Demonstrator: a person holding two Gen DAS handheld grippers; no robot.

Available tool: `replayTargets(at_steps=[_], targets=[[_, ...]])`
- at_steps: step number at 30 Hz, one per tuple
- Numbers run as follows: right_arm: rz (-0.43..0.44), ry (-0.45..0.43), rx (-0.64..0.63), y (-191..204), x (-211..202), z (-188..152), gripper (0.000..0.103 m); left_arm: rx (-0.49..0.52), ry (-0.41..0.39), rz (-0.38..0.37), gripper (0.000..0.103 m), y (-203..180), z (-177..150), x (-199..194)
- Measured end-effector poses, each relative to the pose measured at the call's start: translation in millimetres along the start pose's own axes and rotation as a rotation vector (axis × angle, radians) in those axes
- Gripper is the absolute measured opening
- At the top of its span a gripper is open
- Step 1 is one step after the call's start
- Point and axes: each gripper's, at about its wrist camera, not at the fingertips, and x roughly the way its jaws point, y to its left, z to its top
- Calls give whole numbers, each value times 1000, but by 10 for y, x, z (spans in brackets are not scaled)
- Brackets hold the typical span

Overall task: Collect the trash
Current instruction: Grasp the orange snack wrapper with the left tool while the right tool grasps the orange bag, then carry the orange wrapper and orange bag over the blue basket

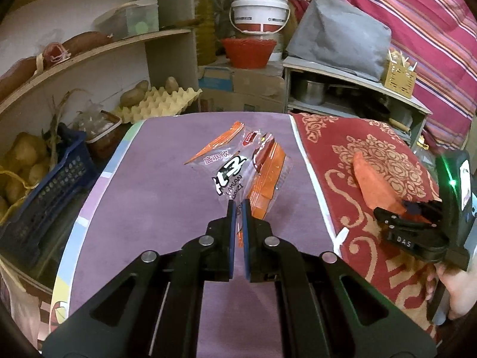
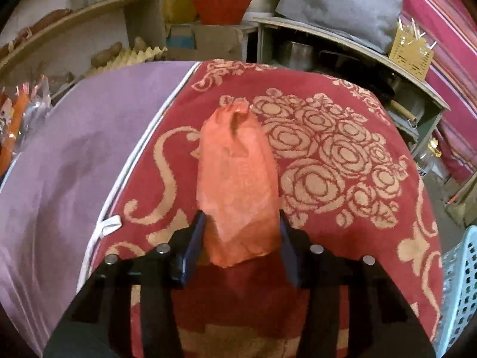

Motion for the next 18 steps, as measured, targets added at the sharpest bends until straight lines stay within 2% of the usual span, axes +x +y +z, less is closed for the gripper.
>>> replayTargets(at_steps=[1, 3, 6, 13, 18], targets=[[3, -2, -5, 4, -5, 2, 41, -5, 1, 1, 3, 15, 4, 8], [6, -18, -4, -7, -40, 6, 21, -12, 1, -2, 3, 18, 16, 11], [49, -33, 35, -97, -115, 0, 14, -3, -5, -7, 3, -34, 24, 3], [57, -87, 43, -300, -408, -18, 11, 21, -7, -22, 3, -218, 13, 2], [48, -124, 73, -581, -707, -81, 11, 30, -24, -59, 3, -425, 31, -60]])
